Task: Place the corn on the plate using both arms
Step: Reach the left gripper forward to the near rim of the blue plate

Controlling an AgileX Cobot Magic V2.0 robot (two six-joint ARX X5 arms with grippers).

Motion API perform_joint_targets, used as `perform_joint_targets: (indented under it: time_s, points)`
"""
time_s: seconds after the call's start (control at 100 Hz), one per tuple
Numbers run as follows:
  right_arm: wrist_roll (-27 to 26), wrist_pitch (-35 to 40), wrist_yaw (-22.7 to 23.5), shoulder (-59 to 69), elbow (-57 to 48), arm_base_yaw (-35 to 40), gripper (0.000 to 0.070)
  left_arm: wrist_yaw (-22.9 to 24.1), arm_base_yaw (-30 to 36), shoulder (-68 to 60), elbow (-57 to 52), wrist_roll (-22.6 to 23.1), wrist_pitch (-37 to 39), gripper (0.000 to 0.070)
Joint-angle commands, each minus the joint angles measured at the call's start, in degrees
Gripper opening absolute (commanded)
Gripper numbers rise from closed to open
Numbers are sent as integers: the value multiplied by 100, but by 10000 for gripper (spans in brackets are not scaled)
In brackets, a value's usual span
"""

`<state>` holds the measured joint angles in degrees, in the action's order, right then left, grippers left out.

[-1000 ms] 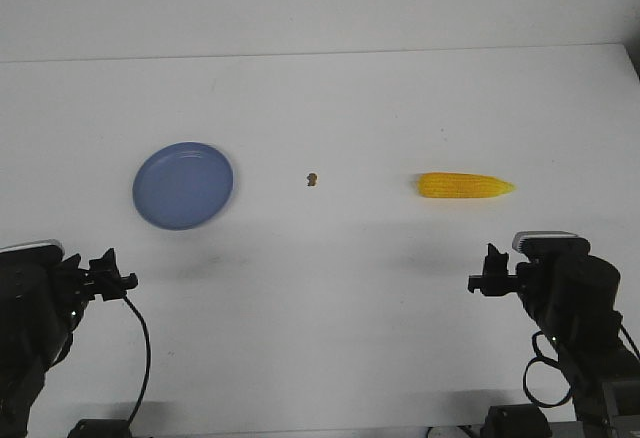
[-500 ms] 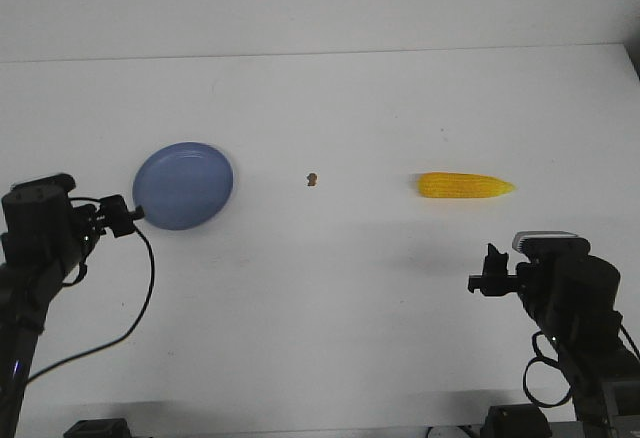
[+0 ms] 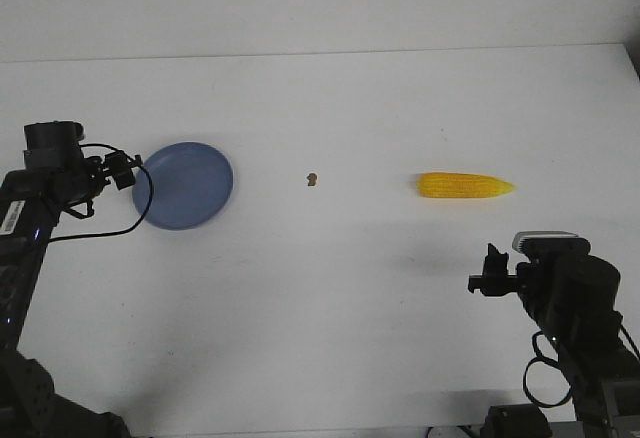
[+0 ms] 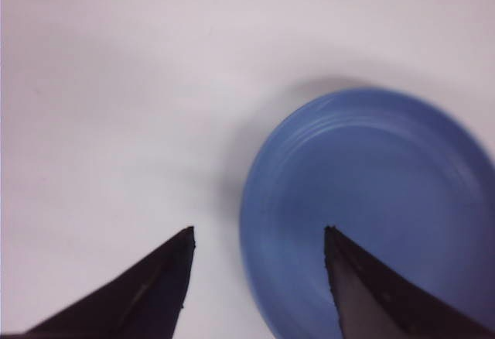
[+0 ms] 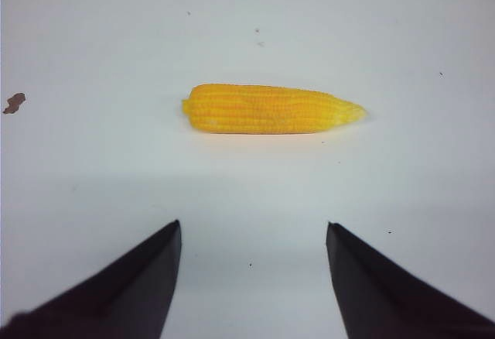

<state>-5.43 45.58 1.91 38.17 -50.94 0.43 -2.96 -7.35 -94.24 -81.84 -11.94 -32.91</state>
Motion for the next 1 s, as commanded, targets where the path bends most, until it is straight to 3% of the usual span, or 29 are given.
perform_joint_targets:
  time_s: [0.0, 0.28, 0.99]
  points:
    - [-61, -52, 20, 9, -85, 0, 400, -13, -52, -308, -129, 50, 74, 348]
    - [-61, -50, 22, 9, -85, 0, 400, -616, -111, -1130, -131, 31, 494, 348]
    - [-81, -50, 22, 9, -85, 0, 400, -614, -120, -1659, -131, 31, 734, 348]
